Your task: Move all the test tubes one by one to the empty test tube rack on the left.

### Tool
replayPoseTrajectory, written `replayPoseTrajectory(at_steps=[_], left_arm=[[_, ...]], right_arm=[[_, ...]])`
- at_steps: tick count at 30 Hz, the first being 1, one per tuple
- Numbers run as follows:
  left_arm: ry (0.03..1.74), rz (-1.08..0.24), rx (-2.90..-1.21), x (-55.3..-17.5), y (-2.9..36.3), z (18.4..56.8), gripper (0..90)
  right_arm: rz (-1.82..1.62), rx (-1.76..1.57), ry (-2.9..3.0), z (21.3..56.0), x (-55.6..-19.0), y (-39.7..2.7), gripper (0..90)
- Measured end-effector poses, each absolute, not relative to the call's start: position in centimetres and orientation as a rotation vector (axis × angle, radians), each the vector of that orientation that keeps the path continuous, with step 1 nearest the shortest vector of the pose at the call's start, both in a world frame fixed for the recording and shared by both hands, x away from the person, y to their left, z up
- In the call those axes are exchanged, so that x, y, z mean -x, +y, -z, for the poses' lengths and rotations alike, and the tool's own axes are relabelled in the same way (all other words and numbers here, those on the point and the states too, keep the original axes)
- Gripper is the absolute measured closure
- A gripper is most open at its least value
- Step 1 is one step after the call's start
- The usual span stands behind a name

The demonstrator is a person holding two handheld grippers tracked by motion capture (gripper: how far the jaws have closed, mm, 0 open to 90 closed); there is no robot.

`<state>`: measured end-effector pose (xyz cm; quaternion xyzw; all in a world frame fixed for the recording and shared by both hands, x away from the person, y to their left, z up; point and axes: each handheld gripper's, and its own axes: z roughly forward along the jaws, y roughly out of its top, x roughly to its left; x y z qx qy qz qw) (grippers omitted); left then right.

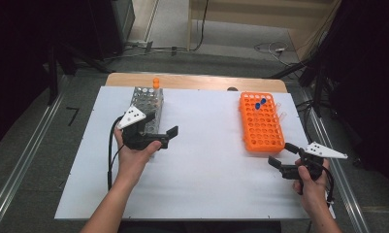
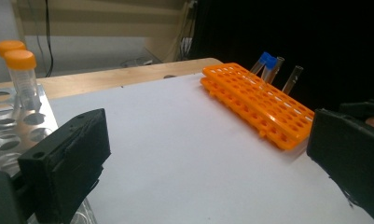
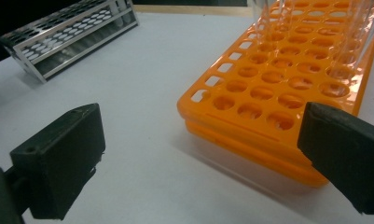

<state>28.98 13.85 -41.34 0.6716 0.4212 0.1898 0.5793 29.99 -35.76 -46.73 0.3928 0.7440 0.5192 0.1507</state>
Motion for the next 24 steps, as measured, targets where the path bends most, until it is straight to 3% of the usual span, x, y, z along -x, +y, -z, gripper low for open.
replayPoseTrajectory(at_steps=[13, 19, 24], left_arm=[[0.96, -0.412, -1.581, -26.6, 13.7, 42.9, 0.0], [0.954, -0.398, -1.591, -26.1, 13.4, 43.5, 0.0], [0.953, -0.384, -1.596, -26.1, 13.2, 43.9, 0.0]], right_arm=[[-1.481, -1.193, 2.073, 45.7, -32.8, -36.7, 0.0], [-1.428, -1.255, 2.055, 45.8, -34.8, -37.0, 7.1], [-1.374, -1.341, 2.02, 45.9, -36.4, -37.1, 20.0]])
